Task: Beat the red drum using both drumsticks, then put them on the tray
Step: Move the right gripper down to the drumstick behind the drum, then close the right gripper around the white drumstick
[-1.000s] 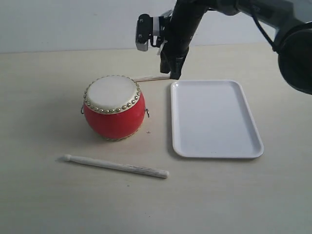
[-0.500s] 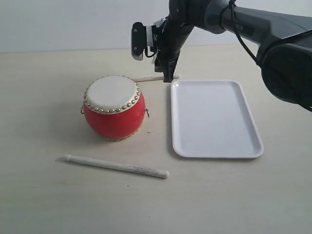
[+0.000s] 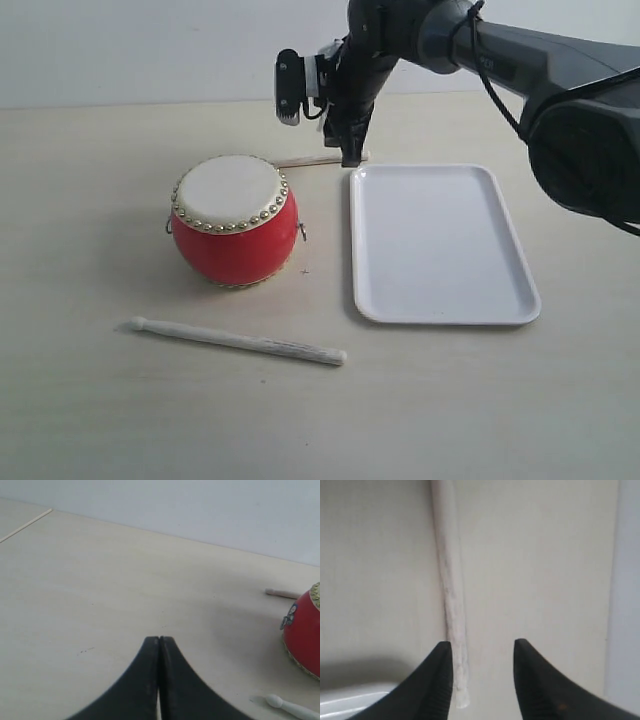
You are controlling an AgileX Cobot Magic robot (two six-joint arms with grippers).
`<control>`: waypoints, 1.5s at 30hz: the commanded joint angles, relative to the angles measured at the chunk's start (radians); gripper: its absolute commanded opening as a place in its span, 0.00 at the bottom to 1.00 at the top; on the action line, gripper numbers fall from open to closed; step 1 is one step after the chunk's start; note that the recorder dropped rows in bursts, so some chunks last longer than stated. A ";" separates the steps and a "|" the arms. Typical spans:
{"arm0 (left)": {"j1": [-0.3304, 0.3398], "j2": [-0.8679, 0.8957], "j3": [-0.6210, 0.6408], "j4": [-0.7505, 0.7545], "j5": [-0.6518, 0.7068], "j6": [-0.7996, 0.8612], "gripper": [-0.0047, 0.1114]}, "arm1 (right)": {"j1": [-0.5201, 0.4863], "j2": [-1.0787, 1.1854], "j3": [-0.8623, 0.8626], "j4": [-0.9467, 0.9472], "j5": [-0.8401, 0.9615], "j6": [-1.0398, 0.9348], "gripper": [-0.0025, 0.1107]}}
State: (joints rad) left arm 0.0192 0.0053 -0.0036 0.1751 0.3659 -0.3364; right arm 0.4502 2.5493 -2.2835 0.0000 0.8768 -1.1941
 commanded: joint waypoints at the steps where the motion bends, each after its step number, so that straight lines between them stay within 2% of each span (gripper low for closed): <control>1: 0.001 -0.005 0.004 0.001 -0.007 -0.005 0.04 | -0.028 0.001 -0.038 0.041 0.067 -0.015 0.37; 6: 0.001 -0.005 0.004 0.001 -0.007 -0.005 0.04 | -0.039 0.003 -0.038 0.059 0.103 -0.033 0.38; 14: 0.001 -0.005 0.004 0.001 -0.007 -0.005 0.04 | -0.039 0.038 -0.038 0.122 0.066 -0.059 0.48; 28: 0.001 -0.005 0.004 0.001 -0.007 -0.005 0.04 | -0.039 0.069 -0.038 0.124 -0.010 -0.059 0.48; 45: 0.001 -0.005 0.004 0.001 -0.007 -0.005 0.04 | -0.039 0.069 -0.038 0.122 -0.014 -0.080 0.48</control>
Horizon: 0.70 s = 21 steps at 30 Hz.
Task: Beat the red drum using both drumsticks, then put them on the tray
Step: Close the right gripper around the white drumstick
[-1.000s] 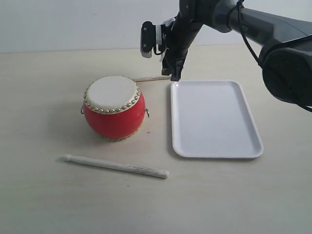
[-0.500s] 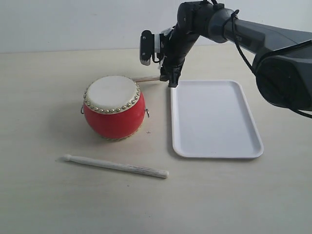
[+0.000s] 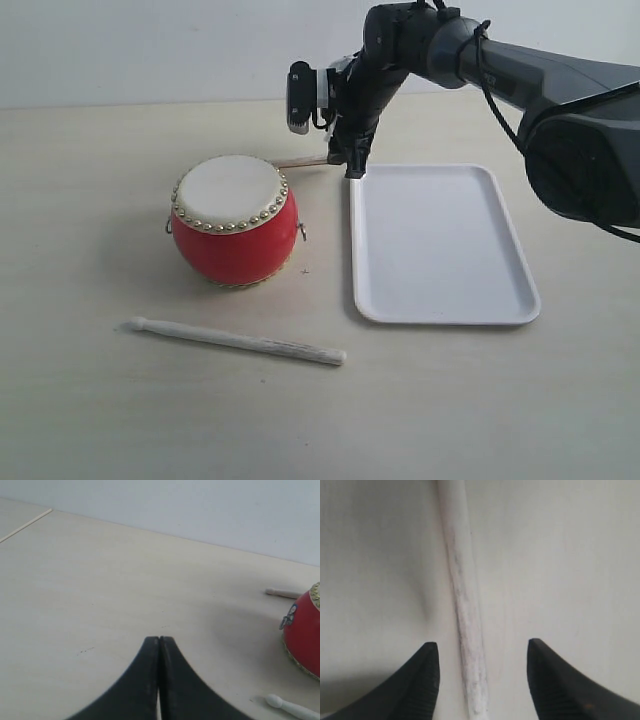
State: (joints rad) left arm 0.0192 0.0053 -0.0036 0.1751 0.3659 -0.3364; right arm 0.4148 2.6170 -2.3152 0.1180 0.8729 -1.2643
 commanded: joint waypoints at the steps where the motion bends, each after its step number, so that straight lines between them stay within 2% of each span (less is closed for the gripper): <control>1: 0.001 -0.005 0.004 0.001 -0.007 -0.005 0.04 | -0.003 0.002 -0.007 0.004 -0.008 -0.010 0.48; 21: 0.001 -0.005 0.004 0.001 -0.007 -0.005 0.04 | -0.003 0.022 -0.007 -0.050 -0.031 -0.008 0.48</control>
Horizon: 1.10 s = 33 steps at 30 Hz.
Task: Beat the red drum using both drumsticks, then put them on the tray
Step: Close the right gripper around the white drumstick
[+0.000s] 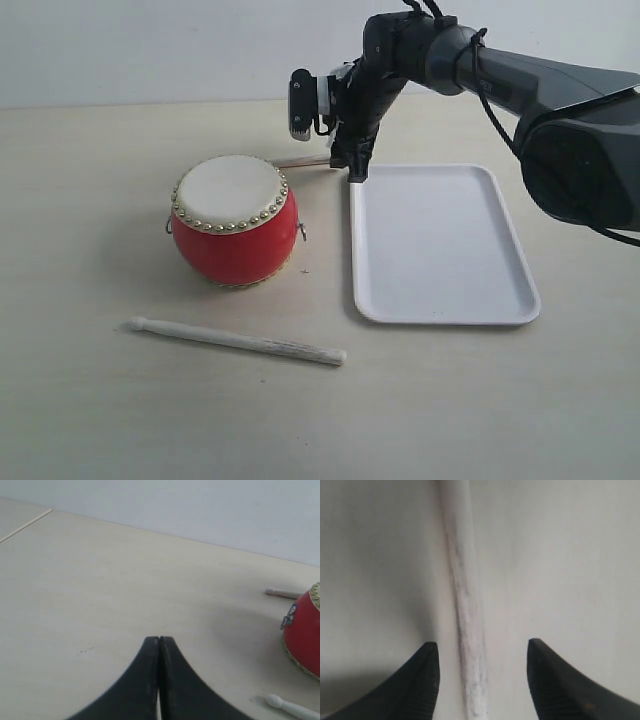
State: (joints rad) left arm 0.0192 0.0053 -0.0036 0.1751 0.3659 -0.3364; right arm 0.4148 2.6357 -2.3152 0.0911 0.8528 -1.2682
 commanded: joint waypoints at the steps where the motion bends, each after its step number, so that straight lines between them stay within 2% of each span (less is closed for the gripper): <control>1: 0.001 -0.005 0.004 0.001 -0.007 -0.005 0.04 | -0.003 0.005 -0.007 -0.023 -0.011 -0.004 0.48; 23: 0.001 -0.005 0.004 0.001 -0.007 -0.005 0.04 | -0.003 0.026 -0.007 -0.023 -0.013 -0.098 0.47; 33: 0.001 -0.005 0.004 0.001 -0.007 -0.005 0.04 | -0.003 0.062 -0.007 -0.023 -0.005 -0.119 0.40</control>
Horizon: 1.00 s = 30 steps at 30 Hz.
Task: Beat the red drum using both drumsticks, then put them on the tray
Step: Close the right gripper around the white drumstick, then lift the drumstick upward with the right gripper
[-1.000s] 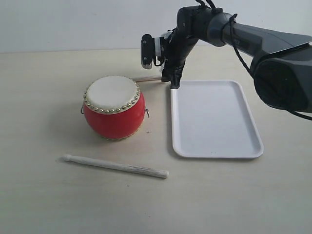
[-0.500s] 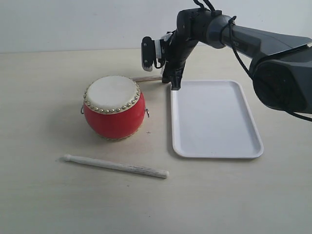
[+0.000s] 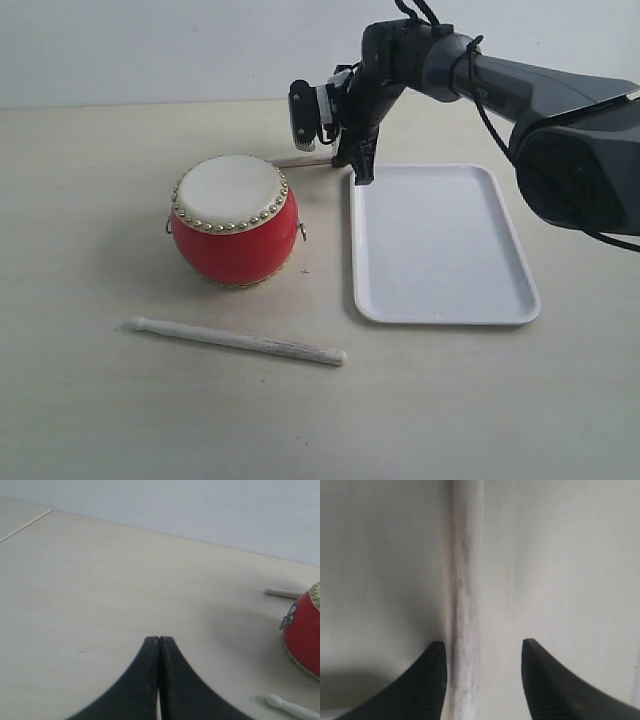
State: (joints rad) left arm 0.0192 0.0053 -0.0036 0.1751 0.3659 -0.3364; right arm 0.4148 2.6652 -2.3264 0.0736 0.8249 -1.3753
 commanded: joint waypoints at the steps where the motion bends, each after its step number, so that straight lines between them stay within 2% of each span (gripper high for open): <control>1: 0.001 -0.005 0.004 0.001 -0.007 -0.005 0.04 | -0.003 0.034 0.005 -0.008 0.028 -0.011 0.39; 10: 0.001 -0.005 0.004 0.001 -0.007 -0.005 0.04 | -0.003 0.033 0.005 -0.009 0.129 -0.035 0.28; 14: 0.001 -0.005 0.004 0.001 -0.007 -0.005 0.04 | -0.001 0.033 0.005 -0.012 0.159 -0.035 0.09; 16: 0.001 -0.005 0.004 0.001 -0.007 -0.005 0.04 | -0.001 0.033 0.005 -0.013 0.172 -0.035 0.03; 30: 0.001 -0.005 0.004 0.001 -0.007 -0.005 0.04 | -0.001 -0.059 0.005 0.007 0.174 0.020 0.02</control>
State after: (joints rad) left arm 0.0192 0.0053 -0.0036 0.1751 0.3659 -0.3364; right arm 0.4148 2.6378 -2.3283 0.0803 0.9802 -1.3798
